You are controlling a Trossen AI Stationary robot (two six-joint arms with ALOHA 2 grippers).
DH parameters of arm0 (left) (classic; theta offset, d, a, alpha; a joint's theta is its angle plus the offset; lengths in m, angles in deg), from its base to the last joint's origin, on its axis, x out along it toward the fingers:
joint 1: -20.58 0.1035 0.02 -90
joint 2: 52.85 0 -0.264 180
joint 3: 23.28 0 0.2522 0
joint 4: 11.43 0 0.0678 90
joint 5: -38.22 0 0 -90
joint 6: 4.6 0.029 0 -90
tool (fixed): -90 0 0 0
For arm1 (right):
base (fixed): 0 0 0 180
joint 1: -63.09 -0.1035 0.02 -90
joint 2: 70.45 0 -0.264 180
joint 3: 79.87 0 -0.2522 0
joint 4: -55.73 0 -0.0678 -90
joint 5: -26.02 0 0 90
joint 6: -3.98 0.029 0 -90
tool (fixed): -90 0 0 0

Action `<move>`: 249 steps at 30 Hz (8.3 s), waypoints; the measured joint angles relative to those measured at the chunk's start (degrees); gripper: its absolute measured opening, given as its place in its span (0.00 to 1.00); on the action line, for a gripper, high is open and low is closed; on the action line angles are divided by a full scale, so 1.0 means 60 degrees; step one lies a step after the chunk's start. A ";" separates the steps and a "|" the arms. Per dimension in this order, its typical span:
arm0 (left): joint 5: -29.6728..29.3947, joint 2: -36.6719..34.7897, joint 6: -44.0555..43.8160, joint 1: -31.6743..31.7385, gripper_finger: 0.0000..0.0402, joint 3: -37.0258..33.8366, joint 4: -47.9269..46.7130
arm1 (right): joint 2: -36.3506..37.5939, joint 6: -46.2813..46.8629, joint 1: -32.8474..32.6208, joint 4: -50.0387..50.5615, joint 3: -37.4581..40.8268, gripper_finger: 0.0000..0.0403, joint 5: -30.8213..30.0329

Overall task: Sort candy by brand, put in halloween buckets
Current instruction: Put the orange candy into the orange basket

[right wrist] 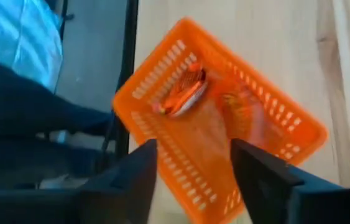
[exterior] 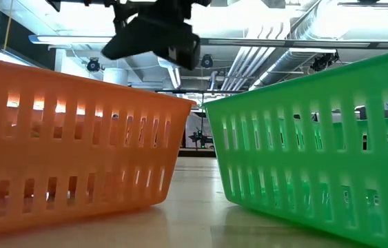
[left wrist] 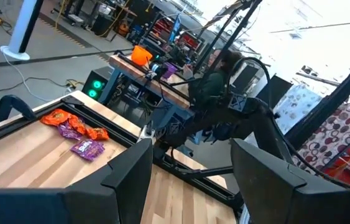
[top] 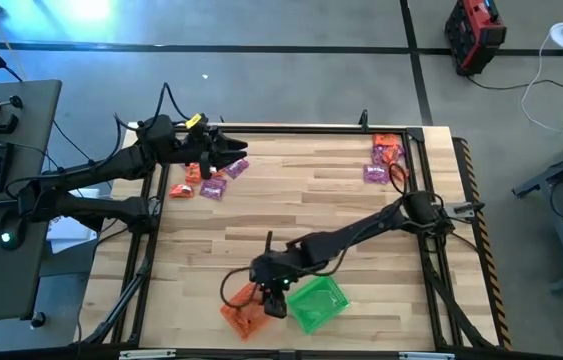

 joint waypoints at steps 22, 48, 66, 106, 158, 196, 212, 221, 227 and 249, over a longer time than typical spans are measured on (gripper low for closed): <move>-0.0600 0.0205 0.0064 0.0024 0.52 0.0013 -0.2736 | 0.6913 0.0065 0.3285 0.1477 0.7538 0.23 -0.1576; -0.4389 0.6702 0.1682 0.2049 0.59 0.1421 -1.2610 | 0.8626 -0.0267 0.4983 -0.2905 1.0405 0.53 0.0755; -0.4262 0.6698 0.2344 0.3217 0.63 0.0111 -1.1726 | 0.8623 0.0328 0.4983 -0.3649 1.0405 0.53 -0.0132; -0.1252 0.2330 -0.3273 -0.7065 0.00 0.2324 -0.8068 | 0.8623 0.0450 0.5289 -0.4722 1.0405 0.53 0.2685; -0.4249 0.2490 0.0599 -0.1782 0.51 0.2320 -0.6733 | 0.7174 -0.0312 1.0615 0.3220 0.8226 0.52 -0.4304; -0.1110 0.2476 0.1919 0.0586 0.51 0.2321 -0.5548 | 0.3793 0.1203 1.2370 0.4928 0.7695 0.19 -0.5230; 0.0279 0.0370 0.2158 0.1762 0.51 0.2328 -0.2522 | 0.7649 0.0541 1.1146 0.5309 0.6050 0.00 -0.4631; 0.0387 -0.0185 0.2303 0.1385 0.51 0.2328 -0.3909 | 0.9375 0.2232 0.7570 0.3316 0.5855 0.00 -0.2110; 0.0306 0.0025 0.1182 0.0512 0.51 0.2324 -0.4282 | 0.8057 0.3106 0.3997 0.2401 0.5866 0.00 -0.2206; -0.2101 0.0246 -0.1095 -0.2575 0.51 0.2324 -0.2561 | 0.1690 0.2252 -0.0677 -0.5199 0.3519 0.00 -0.1863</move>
